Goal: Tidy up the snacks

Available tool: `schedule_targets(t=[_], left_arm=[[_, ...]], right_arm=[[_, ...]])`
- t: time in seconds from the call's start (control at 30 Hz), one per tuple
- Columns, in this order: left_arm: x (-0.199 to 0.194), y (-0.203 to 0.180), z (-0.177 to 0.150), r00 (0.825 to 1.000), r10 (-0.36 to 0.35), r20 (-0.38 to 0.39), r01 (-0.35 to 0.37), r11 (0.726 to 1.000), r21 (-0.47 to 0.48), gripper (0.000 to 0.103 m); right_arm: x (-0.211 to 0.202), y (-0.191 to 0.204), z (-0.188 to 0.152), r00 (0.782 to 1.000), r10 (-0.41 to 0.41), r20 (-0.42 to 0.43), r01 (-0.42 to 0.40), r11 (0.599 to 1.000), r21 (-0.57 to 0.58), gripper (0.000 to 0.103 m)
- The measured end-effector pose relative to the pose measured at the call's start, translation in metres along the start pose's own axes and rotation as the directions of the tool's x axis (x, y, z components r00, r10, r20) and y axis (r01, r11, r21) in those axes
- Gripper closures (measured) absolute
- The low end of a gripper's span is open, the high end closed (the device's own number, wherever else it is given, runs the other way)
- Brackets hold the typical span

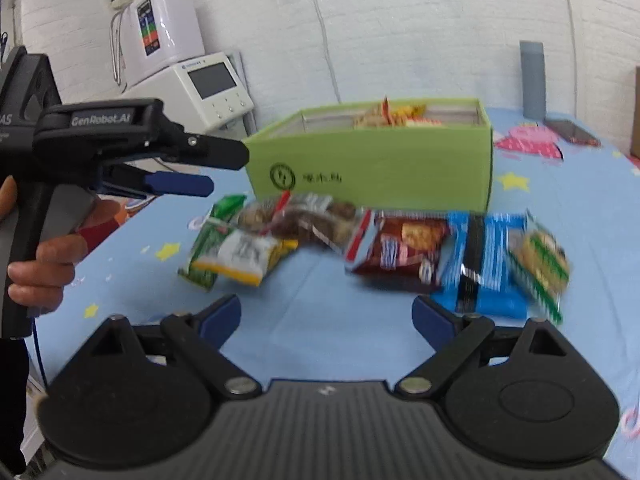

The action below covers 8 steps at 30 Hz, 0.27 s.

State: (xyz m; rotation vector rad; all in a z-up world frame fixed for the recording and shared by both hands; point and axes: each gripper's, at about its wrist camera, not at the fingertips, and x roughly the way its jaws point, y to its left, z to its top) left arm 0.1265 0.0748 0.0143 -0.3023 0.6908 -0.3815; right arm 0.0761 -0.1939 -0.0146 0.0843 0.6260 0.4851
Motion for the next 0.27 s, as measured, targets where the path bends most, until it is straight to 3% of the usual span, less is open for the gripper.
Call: schedule_targets(t=[0.13,0.27], left_arm=[[0.001,-0.003,-0.023,0.999,-0.024,-0.045,0.022,0.999,-0.036,0.035],[0.018,-0.030,-0.016,0.992,-0.097,-0.081,0.097,0.995,0.003,0.035]], right_arm=[[-0.021,-0.003,-0.028,0.999,-0.032,-0.007,0.033,0.999,0.042,0.010],[-0.030,-0.027,-0.020,0.992,-0.124,0.027,0.123,0.991,0.049,0.010]])
